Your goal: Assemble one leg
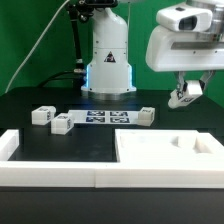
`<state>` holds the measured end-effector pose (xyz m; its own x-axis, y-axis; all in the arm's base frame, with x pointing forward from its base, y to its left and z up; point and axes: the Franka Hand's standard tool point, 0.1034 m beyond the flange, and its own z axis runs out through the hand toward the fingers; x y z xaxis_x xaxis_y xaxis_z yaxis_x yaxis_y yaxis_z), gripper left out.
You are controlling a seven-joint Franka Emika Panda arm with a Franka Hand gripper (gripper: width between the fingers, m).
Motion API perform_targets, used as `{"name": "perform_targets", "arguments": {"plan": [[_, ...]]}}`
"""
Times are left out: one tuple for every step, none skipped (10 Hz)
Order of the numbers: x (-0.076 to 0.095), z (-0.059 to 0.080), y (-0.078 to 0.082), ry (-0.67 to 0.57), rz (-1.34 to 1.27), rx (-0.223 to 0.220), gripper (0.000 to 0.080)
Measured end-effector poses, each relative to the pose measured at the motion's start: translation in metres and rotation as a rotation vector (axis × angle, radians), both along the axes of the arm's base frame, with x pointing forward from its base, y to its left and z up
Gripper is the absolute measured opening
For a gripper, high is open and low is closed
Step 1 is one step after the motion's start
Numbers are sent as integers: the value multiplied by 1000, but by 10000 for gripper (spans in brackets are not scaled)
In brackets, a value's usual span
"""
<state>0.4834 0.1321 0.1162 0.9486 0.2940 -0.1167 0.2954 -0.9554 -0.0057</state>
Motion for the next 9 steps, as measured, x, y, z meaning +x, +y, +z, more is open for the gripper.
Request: {"name": "perform_targets", "arguments": {"plan": [[7,9,-5,-101,0,27,292],[9,15,-7,-201,-5,54,292],[9,13,-5,-300,-4,86,292],[7,11,-4,-369,-4,109,292],[7,8,-3,-416,1,127,292],[7,-4,-1,-454,22,145,292],[10,-8,-3,-433,43,136,292],[24,0,-5,-448,55,133,292],[37,0,-4,-460,64,136,292]]}}
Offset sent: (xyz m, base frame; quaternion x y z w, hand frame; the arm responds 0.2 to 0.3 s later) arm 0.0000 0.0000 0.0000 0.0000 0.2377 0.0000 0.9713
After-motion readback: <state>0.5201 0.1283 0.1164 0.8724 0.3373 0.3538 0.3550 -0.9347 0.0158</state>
